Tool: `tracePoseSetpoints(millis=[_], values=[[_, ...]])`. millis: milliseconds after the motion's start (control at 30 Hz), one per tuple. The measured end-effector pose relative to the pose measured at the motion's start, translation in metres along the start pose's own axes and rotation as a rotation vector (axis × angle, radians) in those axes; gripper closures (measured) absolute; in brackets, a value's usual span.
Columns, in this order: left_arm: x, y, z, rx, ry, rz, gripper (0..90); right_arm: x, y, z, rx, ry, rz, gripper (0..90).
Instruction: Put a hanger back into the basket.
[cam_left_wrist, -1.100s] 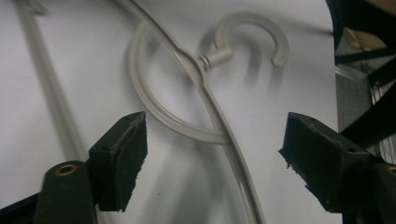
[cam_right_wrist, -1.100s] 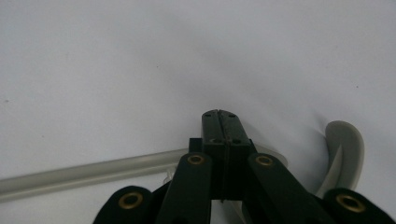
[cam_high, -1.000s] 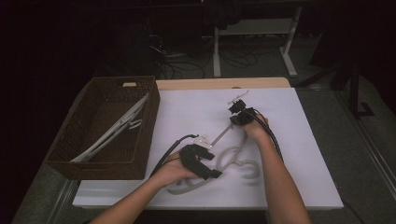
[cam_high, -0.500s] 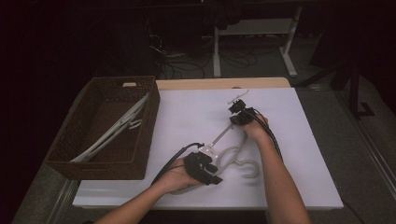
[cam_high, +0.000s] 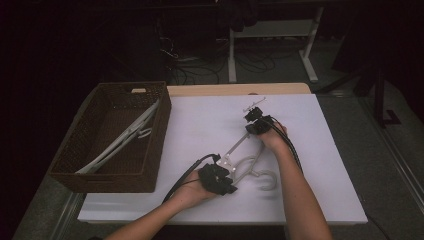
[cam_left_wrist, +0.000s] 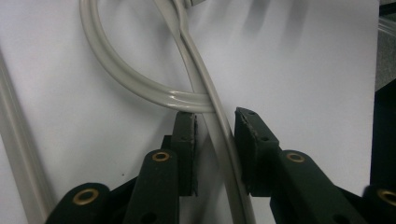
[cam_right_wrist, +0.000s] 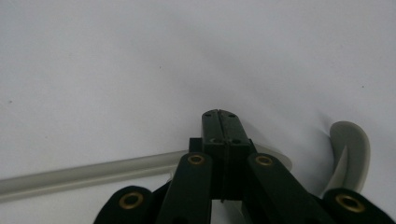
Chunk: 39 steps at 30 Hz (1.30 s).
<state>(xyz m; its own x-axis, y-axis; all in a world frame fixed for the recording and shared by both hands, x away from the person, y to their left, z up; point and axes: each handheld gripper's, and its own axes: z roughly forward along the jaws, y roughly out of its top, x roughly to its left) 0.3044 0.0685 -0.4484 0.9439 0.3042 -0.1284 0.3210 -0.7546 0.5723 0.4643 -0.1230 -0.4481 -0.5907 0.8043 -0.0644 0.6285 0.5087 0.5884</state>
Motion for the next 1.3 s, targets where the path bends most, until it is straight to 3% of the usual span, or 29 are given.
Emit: tracePoseSetpoints(millis=[67,267,333,367,400,500,700,933,1100,1300], values=[[0.000,0.000,0.000,0.002,0.003,-0.002,75.5,0.001,0.000,0.000,0.002,0.002,-0.002,89.6],[0.004,-0.001,-0.001,-0.009,-0.011,-0.061,77.1,0.000,0.002,0.000,0.012,0.004,-0.012,89.5],[0.006,-0.001,-0.001,-0.016,-0.011,-0.078,79.3,-0.001,0.003,-0.001,0.025,0.026,-0.009,89.3],[0.007,-0.001,-0.001,-0.015,-0.018,-0.062,82.2,-0.001,0.003,-0.001,0.030,0.023,-0.019,89.2],[0.007,-0.001,-0.001,-0.010,-0.016,-0.047,81.5,-0.001,0.003,-0.003,0.023,0.031,-0.019,89.1],[0.008,-0.001,-0.002,-0.014,-0.013,-0.068,82.2,-0.002,0.005,-0.011,-0.019,0.057,0.003,84.5],[0.018,-0.002,-0.014,-0.027,-0.011,-0.061,82.3,-0.008,0.005,-0.042,-0.100,0.088,0.028,70.9],[0.037,-0.005,-0.036,-0.074,0.010,-0.098,82.3,-0.017,-0.004,-0.087,-0.207,0.097,0.051,52.4],[0.049,-0.005,-0.050,-0.090,0.026,-0.125,82.3,-0.018,-0.015,-0.108,-0.223,0.092,0.045,38.8],[0.058,-0.001,-0.065,-0.124,0.044,-0.167,82.3,-0.017,-0.033,-0.128,-0.249,0.102,0.040,29.9]])
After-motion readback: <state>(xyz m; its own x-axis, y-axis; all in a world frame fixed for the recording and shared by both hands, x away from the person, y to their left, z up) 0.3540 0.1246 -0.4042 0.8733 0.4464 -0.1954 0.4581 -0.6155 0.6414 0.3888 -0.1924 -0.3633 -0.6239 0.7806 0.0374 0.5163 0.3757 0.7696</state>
